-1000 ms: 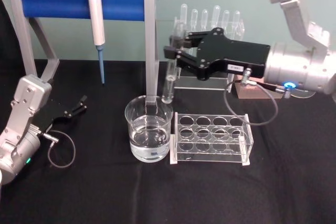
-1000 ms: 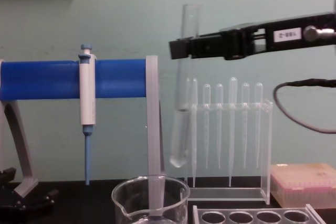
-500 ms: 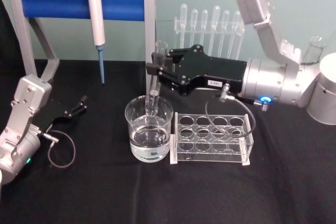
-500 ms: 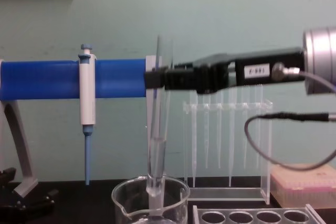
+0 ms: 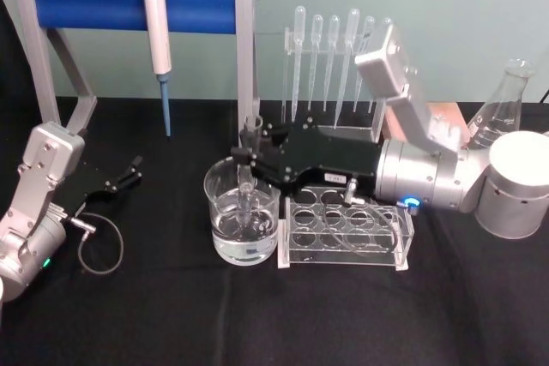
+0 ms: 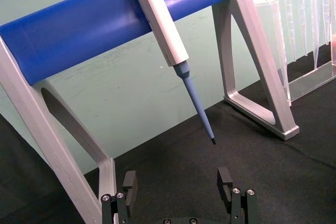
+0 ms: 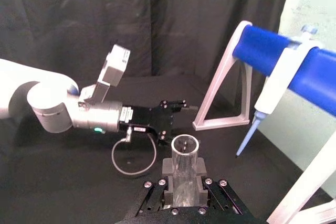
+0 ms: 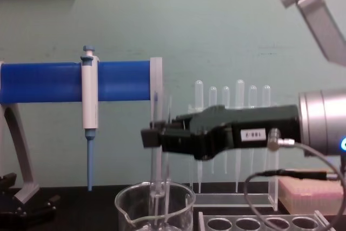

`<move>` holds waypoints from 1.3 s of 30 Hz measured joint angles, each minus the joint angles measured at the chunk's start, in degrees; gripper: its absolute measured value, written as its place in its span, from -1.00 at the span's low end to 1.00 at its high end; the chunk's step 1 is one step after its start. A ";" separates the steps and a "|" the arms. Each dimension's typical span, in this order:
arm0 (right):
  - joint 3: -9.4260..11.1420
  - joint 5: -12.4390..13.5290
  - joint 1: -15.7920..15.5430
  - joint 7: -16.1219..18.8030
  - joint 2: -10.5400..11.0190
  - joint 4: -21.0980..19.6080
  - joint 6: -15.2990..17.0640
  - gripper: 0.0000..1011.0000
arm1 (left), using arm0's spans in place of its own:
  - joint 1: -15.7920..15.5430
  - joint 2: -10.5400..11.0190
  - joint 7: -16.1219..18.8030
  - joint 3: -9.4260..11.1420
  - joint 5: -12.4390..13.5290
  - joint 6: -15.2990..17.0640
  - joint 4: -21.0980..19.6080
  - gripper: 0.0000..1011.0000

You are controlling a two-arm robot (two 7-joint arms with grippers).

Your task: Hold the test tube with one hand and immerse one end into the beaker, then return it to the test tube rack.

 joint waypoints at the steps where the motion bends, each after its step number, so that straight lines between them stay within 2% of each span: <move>1: -0.11 -0.43 -0.16 0.18 -0.24 0.39 -0.22 -0.53 | 0.00 0.00 0.00 0.00 0.00 0.00 0.00 0.98; 20: -0.13 -5.56 -2.81 -0.03 -2.48 4.25 -3.03 -0.52 | 0.00 0.00 0.00 0.00 0.00 0.00 0.00 0.98; 31: 0.95 -7.28 -3.78 -0.61 -2.97 4.19 -2.68 -0.52 | 0.00 0.00 0.00 0.00 0.00 0.00 0.00 0.98; 39: 1.23 -7.50 -3.98 -1.01 -3.09 4.04 -2.01 -0.52 | 0.00 0.00 0.00 0.00 0.00 0.00 0.00 0.98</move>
